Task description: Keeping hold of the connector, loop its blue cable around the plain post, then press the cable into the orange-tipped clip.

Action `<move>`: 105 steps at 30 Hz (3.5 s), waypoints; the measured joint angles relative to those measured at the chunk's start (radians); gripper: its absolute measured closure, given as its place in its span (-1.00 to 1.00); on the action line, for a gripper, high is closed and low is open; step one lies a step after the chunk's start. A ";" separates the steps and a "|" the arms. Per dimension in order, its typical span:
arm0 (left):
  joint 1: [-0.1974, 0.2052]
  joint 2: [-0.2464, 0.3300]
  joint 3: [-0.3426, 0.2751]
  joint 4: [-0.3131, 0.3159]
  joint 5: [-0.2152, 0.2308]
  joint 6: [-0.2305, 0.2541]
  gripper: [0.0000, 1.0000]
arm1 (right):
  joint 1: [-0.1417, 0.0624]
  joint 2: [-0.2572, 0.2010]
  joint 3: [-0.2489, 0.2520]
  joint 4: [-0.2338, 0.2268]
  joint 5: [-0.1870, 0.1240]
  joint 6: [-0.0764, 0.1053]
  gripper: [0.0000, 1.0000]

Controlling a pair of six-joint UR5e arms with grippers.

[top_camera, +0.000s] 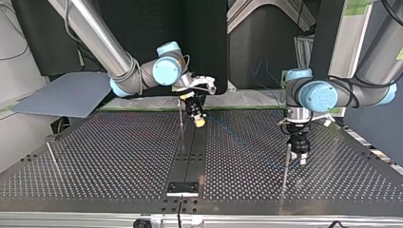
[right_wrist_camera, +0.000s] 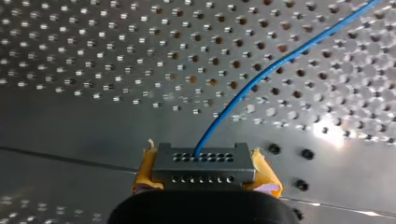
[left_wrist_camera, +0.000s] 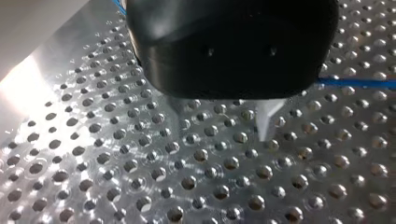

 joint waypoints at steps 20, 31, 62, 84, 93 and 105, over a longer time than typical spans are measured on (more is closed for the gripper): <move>-0.004 -0.060 -0.001 0.006 0.058 -0.091 -0.97 | -0.003 0.082 0.100 -0.109 0.008 0.022 1.00; 0.001 -0.062 0.000 0.007 0.060 -0.116 -0.97 | -0.004 0.192 0.101 -0.141 0.058 0.023 1.00; 0.009 -0.063 -0.001 0.008 0.059 -0.138 -0.97 | -0.045 0.484 0.100 -0.331 0.211 0.089 1.00; 0.010 -0.063 -0.001 0.010 0.058 -0.140 -0.97 | -0.079 0.699 0.209 -0.462 0.292 0.083 1.00; 0.009 -0.063 -0.001 0.010 0.059 -0.142 -0.97 | -0.094 0.663 0.294 -0.547 0.323 0.071 1.00; 0.009 -0.063 -0.001 0.009 0.059 -0.144 -0.97 | -0.097 0.547 0.410 -0.532 0.328 0.067 1.00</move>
